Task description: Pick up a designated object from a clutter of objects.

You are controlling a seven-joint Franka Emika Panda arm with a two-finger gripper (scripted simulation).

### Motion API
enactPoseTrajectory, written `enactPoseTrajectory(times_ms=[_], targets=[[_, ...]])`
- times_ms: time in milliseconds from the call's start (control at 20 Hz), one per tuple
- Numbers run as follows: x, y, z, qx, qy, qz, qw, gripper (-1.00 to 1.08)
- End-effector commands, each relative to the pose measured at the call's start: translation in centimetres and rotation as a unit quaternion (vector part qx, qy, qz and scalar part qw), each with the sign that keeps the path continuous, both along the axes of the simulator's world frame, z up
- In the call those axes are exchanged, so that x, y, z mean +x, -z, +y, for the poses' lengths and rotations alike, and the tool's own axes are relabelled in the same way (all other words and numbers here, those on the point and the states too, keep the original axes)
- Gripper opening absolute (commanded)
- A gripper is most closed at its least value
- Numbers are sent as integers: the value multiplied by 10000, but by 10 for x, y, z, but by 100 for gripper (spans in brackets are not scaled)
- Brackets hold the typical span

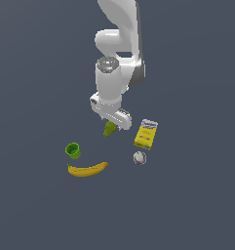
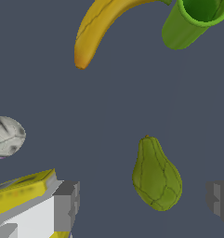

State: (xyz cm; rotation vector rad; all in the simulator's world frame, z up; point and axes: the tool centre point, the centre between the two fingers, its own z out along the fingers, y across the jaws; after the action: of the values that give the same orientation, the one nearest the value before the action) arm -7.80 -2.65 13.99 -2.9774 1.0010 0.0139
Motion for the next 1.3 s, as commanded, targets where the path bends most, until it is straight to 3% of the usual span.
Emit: enactPoseTrajectory(times_ms=[0, 550, 1250], targets=[[-13, 14, -5, -3, 380, -13, 9993, 100], [-51, 46, -18, -19, 1350, -36, 9908, 100], [-55, 62, -19, -24, 1435, -35, 9896, 100]])
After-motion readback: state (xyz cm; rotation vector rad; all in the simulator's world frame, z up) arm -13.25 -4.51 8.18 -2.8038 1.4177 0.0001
